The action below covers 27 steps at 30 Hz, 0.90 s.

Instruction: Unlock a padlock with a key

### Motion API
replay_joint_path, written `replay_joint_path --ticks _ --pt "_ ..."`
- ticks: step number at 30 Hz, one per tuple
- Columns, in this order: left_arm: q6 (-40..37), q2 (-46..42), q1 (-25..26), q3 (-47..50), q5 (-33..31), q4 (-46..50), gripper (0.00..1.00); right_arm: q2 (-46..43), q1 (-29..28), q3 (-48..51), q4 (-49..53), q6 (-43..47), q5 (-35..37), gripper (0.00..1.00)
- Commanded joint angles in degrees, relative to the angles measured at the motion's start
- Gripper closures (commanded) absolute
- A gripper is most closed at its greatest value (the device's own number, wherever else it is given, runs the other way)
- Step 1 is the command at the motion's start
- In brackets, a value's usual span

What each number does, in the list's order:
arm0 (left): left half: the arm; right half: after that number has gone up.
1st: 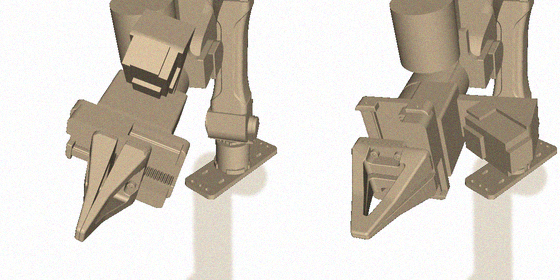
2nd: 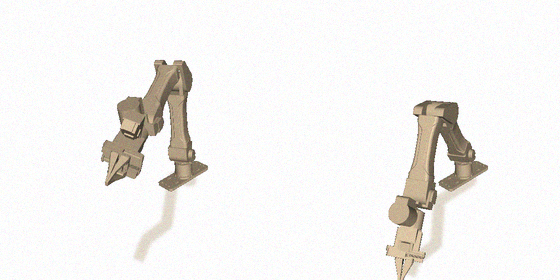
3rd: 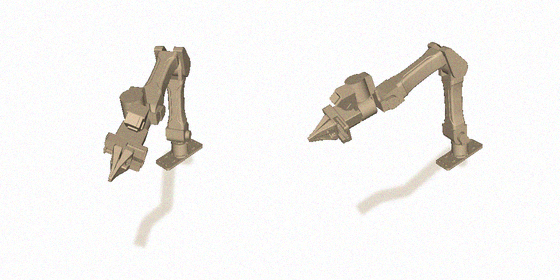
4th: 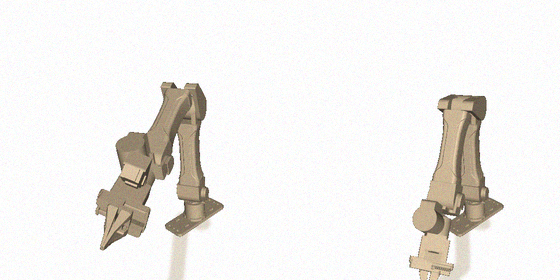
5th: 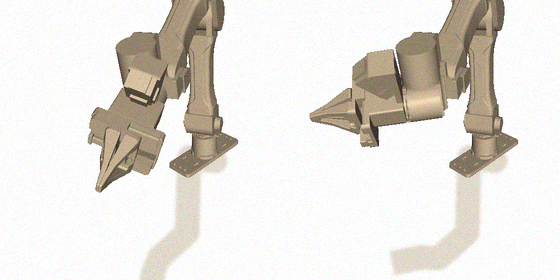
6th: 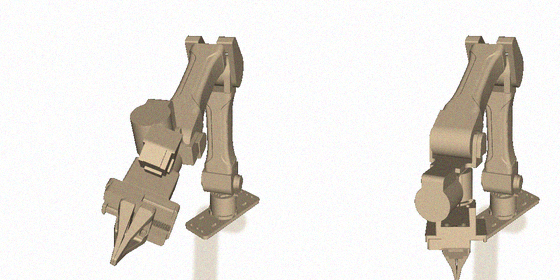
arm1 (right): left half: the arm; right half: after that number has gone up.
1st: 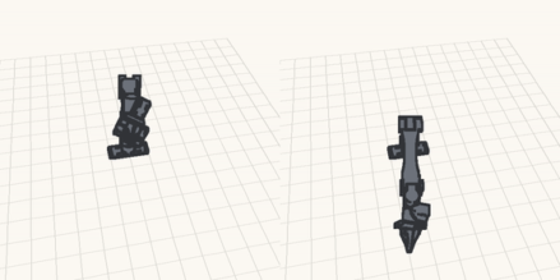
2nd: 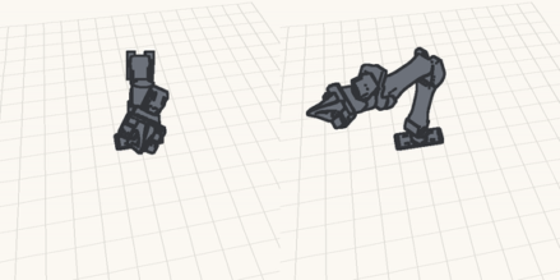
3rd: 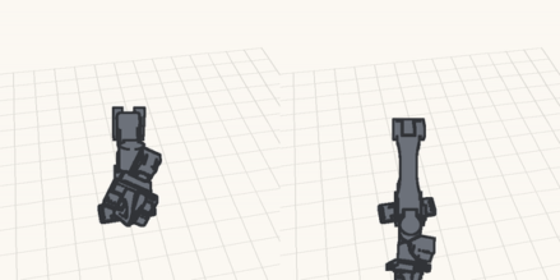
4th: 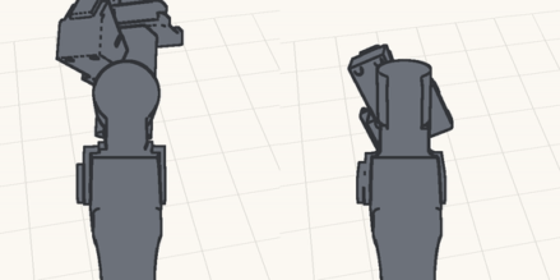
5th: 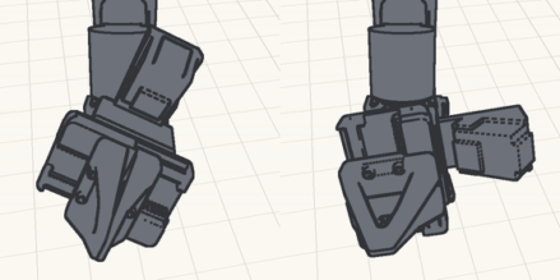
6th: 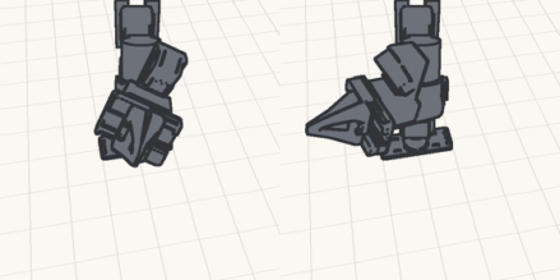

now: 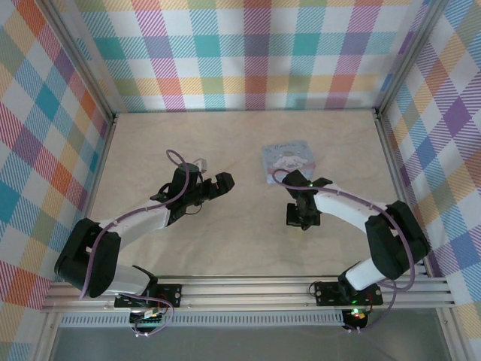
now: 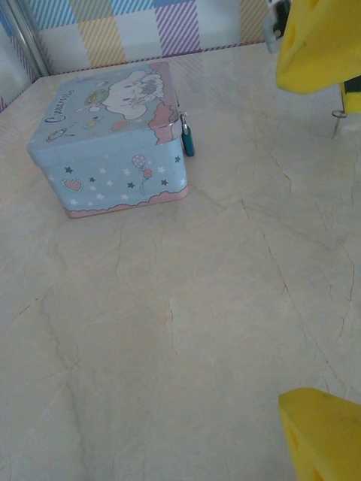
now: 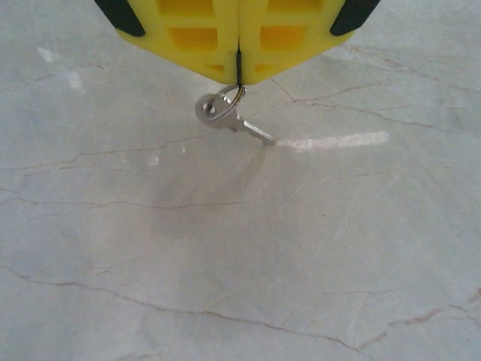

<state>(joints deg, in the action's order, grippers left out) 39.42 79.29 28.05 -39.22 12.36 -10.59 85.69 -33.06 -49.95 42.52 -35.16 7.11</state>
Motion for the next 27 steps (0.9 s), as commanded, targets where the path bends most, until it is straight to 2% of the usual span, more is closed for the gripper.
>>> replay_joint_path --ticks 1,6,14,15,17,18,23,27 --pt "-0.7 -0.5 0.7 -1.4 -0.6 1.2 0.0 -2.1 -0.3 -1.6 1.9 0.2 1.1 1.0" --pt "0.3 -0.4 0.8 -1.4 0.0 0.7 0.0 -2.6 -0.3 -1.6 0.8 -0.1 0.2 1.0" --pt "6.0 0.3 0.8 -1.7 4.0 -3.4 0.0 -5.0 -0.6 -2.6 -1.4 -0.1 -1.7 1.0" --pt "6.1 0.3 0.8 -1.7 4.1 -3.5 0.0 -4.6 -0.6 -2.9 -0.4 0.1 -0.8 0.97" --pt "6.0 0.1 0.8 -1.7 3.8 -3.2 0.0 -3.2 -0.6 -3.2 1.5 0.3 1.0 0.81" --pt "5.8 0.0 0.8 -1.6 3.6 -2.9 0.0 -2.5 -0.6 -3.2 1.7 0.5 1.3 0.76" --pt "5.2 -0.7 0.8 -1.1 2.6 -1.8 0.0 -1.0 0.0 -1.7 0.4 0.2 1.5 0.67" --pt "4.6 -1.3 0.8 -1.3 2.3 -0.9 0.0 -1.1 1.9 0.1 -0.9 0.2 0.5 0.63"
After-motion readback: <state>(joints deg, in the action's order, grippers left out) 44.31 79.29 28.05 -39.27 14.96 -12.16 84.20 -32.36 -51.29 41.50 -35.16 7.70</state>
